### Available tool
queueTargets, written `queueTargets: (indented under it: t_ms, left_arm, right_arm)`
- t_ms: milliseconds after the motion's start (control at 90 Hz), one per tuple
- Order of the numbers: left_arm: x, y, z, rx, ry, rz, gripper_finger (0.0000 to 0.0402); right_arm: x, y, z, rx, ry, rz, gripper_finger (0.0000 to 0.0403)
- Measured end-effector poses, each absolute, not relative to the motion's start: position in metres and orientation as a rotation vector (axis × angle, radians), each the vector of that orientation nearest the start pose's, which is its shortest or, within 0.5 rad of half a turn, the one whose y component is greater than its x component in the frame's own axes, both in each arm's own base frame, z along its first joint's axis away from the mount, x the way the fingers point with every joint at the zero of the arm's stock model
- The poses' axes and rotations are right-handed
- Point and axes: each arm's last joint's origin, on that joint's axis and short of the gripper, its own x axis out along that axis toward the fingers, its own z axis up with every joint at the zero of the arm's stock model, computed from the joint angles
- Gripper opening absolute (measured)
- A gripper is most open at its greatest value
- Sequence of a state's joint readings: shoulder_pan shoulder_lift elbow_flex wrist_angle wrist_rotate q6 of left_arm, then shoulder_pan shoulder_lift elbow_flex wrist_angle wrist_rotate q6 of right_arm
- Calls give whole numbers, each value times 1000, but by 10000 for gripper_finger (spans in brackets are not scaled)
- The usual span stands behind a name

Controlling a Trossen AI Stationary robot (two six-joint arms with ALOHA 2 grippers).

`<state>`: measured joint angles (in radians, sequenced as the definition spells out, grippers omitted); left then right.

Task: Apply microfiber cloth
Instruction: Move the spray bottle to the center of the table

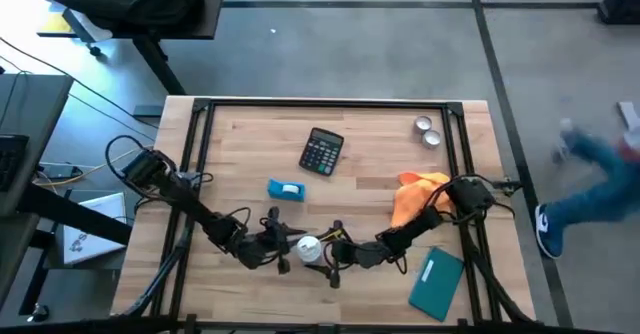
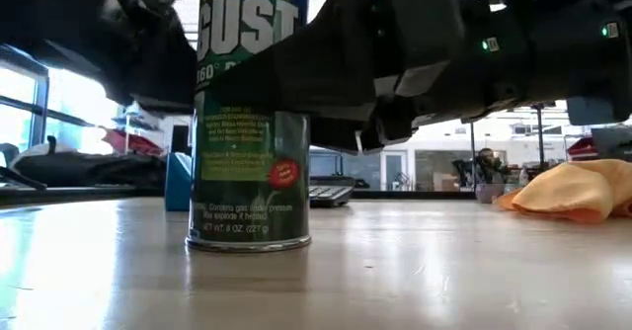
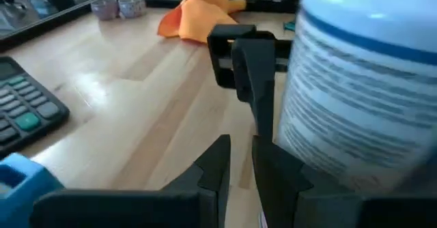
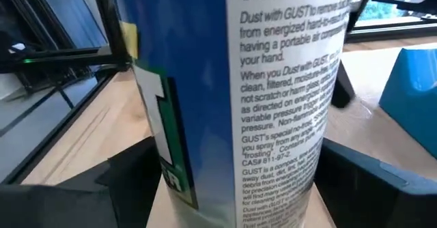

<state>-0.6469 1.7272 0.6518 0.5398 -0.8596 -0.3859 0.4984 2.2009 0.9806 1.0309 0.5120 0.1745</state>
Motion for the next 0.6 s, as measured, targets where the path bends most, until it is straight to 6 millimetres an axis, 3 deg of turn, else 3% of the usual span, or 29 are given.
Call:
queueTargets:
  t_ms: [300, 600]
  left_arm:
    - [223, -168, 145, 2, 389, 409, 46]
    - [218, -170, 134, -31, 393, 415, 46]
  right_arm:
    - [366, 178, 90, 56, 162, -51, 280]
    - [374, 158, 92, 9, 140, -188, 280]
